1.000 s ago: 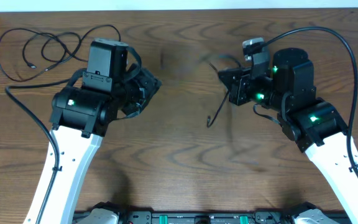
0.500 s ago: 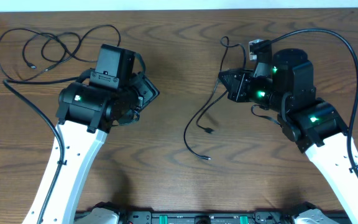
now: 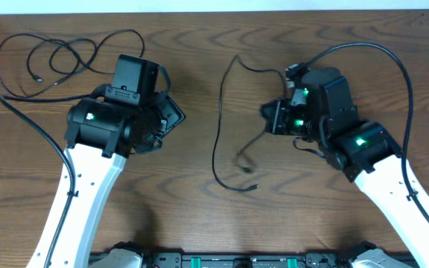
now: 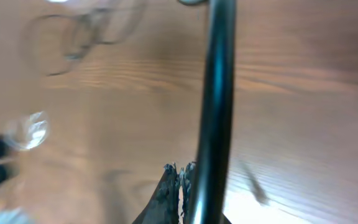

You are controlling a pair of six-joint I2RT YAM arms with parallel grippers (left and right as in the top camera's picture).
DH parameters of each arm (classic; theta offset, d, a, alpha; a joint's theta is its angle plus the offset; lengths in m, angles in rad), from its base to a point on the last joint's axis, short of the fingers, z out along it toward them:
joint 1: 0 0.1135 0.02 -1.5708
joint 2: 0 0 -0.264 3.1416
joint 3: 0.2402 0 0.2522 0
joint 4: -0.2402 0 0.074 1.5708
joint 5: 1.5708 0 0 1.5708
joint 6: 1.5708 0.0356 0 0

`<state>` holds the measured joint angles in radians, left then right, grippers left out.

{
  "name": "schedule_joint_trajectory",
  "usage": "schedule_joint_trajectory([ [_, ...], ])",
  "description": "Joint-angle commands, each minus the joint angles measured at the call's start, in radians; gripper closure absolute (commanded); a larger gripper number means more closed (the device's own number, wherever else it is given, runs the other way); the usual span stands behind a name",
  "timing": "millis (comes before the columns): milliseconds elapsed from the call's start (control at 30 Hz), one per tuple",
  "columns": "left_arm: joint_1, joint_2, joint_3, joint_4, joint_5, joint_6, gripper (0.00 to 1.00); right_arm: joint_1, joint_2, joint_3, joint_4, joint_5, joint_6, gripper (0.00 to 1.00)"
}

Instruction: Untangle cables

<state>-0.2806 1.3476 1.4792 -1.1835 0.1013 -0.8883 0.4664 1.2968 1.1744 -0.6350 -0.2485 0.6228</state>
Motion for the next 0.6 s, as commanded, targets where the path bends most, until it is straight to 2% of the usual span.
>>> schedule_joint_trajectory([
  [0,0.007,0.006,-0.002,-0.008,-0.016,0.016,0.30,-0.015,0.040,0.003,-0.079,0.097,-0.037,0.87],
  [100,0.007,0.007,-0.002,-0.009,-0.016,0.016,0.30,-0.004,0.070,0.003,-0.138,0.097,-0.036,0.84],
  [133,0.007,0.007,-0.003,-0.009,-0.016,0.016,0.30,0.002,0.079,0.003,-0.158,0.097,-0.036,0.79],
  [267,0.006,0.016,-0.003,-0.013,-0.016,0.017,0.29,0.025,0.103,0.003,-0.234,0.085,-0.037,0.41],
  [333,0.003,0.023,-0.004,-0.017,-0.010,0.017,0.30,0.040,0.104,0.003,-0.245,0.077,-0.037,0.27],
  [467,-0.025,0.052,-0.004,-0.016,0.020,0.077,0.30,0.054,0.092,0.013,-0.245,0.060,-0.072,0.12],
  [533,-0.044,0.074,-0.004,-0.016,0.034,0.127,0.29,0.032,0.075,0.033,-0.255,0.062,-0.071,0.08],
  [567,-0.062,0.095,-0.004,-0.016,0.050,0.166,0.30,-0.008,0.053,0.068,-0.283,0.063,-0.071,0.03],
])
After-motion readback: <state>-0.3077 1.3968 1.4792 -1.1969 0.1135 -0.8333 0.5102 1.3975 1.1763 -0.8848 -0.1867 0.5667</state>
